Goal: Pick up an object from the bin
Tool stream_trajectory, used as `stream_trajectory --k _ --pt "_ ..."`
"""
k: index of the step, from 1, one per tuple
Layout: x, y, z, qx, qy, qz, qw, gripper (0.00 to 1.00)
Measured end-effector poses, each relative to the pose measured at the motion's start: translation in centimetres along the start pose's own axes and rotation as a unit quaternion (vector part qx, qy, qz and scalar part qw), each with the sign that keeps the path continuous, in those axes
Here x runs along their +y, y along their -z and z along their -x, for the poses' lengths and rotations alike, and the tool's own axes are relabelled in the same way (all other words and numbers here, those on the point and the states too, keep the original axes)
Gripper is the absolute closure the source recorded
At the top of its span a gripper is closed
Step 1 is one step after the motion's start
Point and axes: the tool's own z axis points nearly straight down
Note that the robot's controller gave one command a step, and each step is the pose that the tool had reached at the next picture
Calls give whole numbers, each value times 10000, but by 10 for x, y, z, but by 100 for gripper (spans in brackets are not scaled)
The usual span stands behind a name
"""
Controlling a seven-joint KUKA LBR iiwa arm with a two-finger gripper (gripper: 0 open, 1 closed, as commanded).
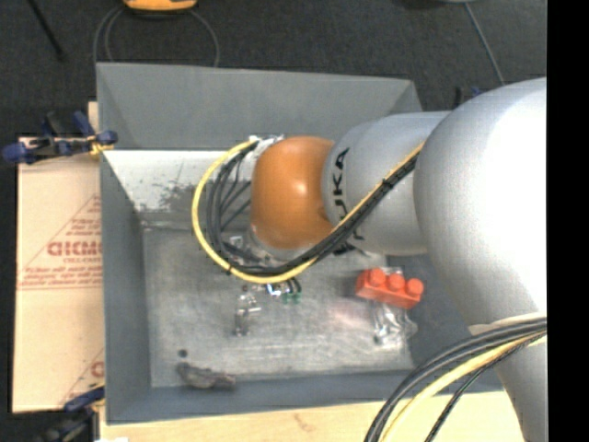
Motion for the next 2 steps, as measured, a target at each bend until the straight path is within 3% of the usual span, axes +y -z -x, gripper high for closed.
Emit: stream_trajectory --k 1,2 --pt "-36 38 43 -42 418 -5 9991 0" --pt "-92 -9 23 -55 994 11 9950 0"
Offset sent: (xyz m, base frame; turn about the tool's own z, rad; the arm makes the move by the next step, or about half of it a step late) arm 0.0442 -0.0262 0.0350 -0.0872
